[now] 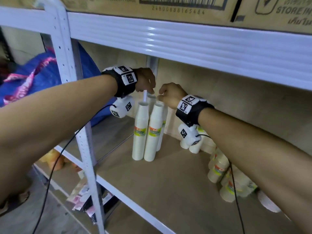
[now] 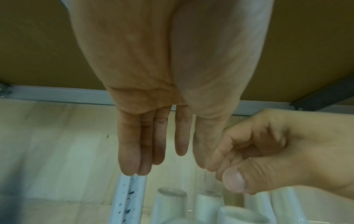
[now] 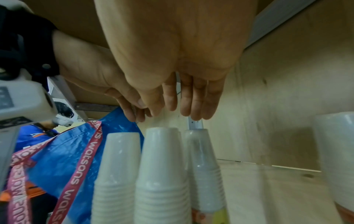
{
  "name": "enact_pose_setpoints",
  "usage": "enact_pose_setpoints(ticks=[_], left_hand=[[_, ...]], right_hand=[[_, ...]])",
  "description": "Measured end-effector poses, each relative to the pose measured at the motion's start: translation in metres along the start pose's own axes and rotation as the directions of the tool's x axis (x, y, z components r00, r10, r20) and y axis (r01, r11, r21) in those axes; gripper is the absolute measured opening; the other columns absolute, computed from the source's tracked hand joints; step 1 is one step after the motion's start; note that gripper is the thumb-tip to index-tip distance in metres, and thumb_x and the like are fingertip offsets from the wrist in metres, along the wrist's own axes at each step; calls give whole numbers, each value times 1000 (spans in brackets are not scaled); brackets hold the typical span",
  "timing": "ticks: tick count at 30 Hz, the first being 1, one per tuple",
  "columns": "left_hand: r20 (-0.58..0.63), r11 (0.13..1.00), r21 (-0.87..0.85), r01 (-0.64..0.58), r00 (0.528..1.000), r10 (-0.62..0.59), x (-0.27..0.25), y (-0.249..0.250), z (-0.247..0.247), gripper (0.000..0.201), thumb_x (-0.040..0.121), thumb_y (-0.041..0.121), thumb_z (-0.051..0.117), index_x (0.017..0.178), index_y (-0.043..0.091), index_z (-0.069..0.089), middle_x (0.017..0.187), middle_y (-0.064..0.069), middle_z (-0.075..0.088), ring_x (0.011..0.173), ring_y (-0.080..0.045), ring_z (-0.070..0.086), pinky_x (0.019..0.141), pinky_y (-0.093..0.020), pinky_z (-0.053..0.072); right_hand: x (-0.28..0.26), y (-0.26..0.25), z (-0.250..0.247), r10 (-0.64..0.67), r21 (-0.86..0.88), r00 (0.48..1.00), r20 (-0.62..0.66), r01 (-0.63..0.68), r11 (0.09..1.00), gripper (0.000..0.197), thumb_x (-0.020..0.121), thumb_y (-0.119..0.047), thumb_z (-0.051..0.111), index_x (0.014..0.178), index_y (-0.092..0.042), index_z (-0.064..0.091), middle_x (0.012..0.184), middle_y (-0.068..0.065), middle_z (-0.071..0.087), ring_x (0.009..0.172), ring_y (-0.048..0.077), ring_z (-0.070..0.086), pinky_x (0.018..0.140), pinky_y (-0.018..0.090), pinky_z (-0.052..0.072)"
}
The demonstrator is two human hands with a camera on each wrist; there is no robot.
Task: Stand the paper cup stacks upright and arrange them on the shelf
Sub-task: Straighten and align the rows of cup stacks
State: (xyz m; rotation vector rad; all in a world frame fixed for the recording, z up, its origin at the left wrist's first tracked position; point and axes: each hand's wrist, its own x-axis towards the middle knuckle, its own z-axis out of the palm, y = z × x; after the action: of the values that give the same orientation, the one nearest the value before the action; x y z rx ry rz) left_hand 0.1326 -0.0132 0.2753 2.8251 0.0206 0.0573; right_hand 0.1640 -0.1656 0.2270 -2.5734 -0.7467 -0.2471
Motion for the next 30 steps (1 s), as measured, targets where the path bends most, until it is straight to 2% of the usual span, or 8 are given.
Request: enact_pose_setpoints(ticks=[6,10,12,14,16,22,25,30], left_hand=[[56,996,-54,70,996,-67,-18,-27,6,30,87,22,71,112,5,67,90,-12,66,77,-26,65,67,-32,58],[85,991,-103,84,994,-75,-23,-33,18,36,85,30,73,115,12,66,99,-8,66,82,-24,68,68,-30,58],[104,989,-122,84,992,-72,-25,-35,27,37,85,35,73,117,17,64,95,-3,65,82,-23,69,67,-28,57],[117,984,-160,82,991,-64,-26,-35,35,34,89,34,68,118,17,63,94,-2,64,81,-23,69,65,-27,56],[122,977,-201,71,991,-47,-25,-35,40,37,90,32,66,123,16,63,104,-7,65,86,-25,70,69,-28,58],[125,981,-191,26,992,-2,-27,-30,47,42,88,31,68,127,19,61,111,-7,64,85,-25,72,75,-30,59],[111,985,-174,-1,994,21,-27,-30,49,46,85,25,72,129,15,60,114,-6,59,86,-26,71,73,-29,60],[73,987,-158,-18,997,30,-28,-31,52,46,85,23,72,129,14,61,122,-7,57,94,-28,69,81,-41,60]], right_hand=[[-12,-20,13,-10,18,998,67,9,1000,21,87,-25,62,106,-21,69,121,5,64,103,23,62,76,23,42],[-20,-24,17,-17,-26,992,126,20,999,23,88,-17,62,110,-11,69,137,1,56,115,23,58,79,20,38],[-25,-24,18,-14,-29,988,154,18,999,26,89,-15,62,114,-8,67,143,0,51,120,23,56,79,19,36],[-29,-23,19,2,-18,988,156,1,1000,33,89,-15,63,122,-11,64,141,3,53,119,24,56,79,19,37],[-33,-23,19,12,0,985,172,-12,1000,40,87,-15,64,127,-15,60,134,6,57,117,24,58,79,20,39],[-40,-25,13,50,-50,977,208,-40,998,40,85,-11,65,125,-13,60,129,10,59,117,26,58,91,30,49],[-41,-25,12,54,-31,976,213,-49,998,43,84,-10,66,126,-13,59,132,9,57,122,24,55,96,32,49],[-45,-23,11,43,-10,980,195,-42,999,46,86,-12,67,131,-12,56,135,8,55,121,25,54,86,24,42]])
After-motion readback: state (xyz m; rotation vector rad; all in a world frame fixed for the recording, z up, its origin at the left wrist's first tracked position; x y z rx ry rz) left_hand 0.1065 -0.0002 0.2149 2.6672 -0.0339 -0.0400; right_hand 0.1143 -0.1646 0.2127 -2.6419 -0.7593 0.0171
